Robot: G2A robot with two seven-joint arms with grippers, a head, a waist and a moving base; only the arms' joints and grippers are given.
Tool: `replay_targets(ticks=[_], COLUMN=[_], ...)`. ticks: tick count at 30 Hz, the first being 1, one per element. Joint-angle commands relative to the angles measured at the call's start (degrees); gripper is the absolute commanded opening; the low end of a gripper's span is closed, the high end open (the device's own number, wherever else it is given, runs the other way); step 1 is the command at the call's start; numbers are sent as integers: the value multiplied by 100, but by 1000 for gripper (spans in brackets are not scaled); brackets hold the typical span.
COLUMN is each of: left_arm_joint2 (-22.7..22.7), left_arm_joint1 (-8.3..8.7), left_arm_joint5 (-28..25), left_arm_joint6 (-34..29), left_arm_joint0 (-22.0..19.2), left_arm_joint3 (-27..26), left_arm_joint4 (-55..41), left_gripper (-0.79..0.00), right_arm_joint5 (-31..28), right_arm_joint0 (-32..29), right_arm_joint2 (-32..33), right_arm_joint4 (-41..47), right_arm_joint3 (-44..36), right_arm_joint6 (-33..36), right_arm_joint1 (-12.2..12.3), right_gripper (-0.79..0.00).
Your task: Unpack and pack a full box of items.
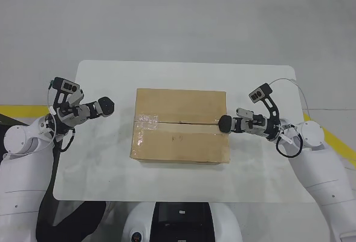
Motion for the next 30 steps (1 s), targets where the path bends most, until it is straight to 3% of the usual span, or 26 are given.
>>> replay_targets(ticks=[1,13,17,24,30], left_arm_joint2=[0,0,-2,-286,-539], left_arm_joint1=[0,0,-1,15,42], left_arm_joint5=[0,0,4,-82,-86], left_arm_joint6=[0,0,43,531,554], left_arm_joint0=[0,0,9,273,394], left_arm_joint3=[0,0,-10,-156,-84], left_arm_joint4=[0,0,6,-85,-211], left_gripper=[0,0,0,0,0], right_arm_joint5=[0,299,589,628,732], right_arm_joint0=[0,-32,292,1062,1609], right_arm_joint2=[0,-30,-508,-1544,-2298], right_arm_joint4=[0,213,359,586,193], right_arm_joint3=[0,-1034,-1197,-762,-594], right_arm_joint6=[0,-302,-428,-776,-1290], right_arm_joint1=[0,-72,-216,-621,-963], right_gripper=[0,0,0,0,0])
